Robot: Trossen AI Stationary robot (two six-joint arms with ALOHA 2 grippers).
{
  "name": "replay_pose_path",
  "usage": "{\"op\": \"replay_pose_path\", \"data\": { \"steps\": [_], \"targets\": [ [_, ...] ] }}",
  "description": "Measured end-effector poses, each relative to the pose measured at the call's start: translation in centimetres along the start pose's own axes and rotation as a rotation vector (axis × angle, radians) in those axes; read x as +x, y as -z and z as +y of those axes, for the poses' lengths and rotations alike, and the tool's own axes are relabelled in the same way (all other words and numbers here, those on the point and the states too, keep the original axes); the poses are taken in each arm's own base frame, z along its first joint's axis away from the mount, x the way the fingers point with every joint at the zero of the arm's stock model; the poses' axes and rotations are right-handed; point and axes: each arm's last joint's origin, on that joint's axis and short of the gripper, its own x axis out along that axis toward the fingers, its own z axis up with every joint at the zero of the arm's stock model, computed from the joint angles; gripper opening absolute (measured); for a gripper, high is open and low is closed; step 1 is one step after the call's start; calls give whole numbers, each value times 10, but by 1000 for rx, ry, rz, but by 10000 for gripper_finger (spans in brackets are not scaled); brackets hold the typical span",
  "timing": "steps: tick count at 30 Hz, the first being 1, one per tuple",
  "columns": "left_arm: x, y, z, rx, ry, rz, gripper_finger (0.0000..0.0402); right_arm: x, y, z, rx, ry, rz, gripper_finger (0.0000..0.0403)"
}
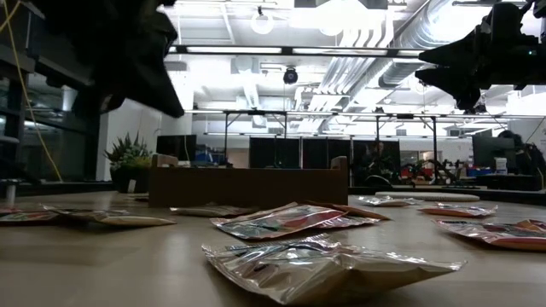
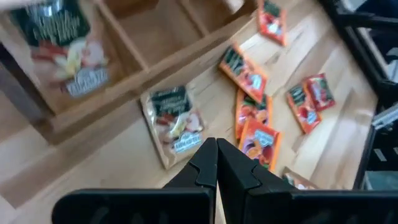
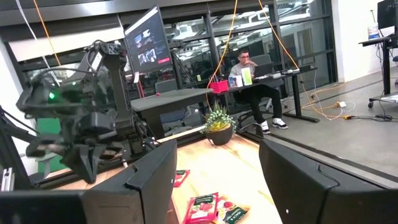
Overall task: Pick & Place Tea
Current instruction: Put the brown tea bag into the left section of the brown wooden organizer
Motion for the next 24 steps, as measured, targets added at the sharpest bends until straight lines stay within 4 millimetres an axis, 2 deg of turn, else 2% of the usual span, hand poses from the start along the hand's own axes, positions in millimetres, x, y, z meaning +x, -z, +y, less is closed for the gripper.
{"op": "replay_pose_path", "data": {
  "steps": [9,24],
  "targets": [
    [21,13,2,-114,-26,54,0,0,0,0,0,0,0,225],
    [22,13,1,-140,-18,40,0,0,0,0,0,0,0,225]
  ]
}}
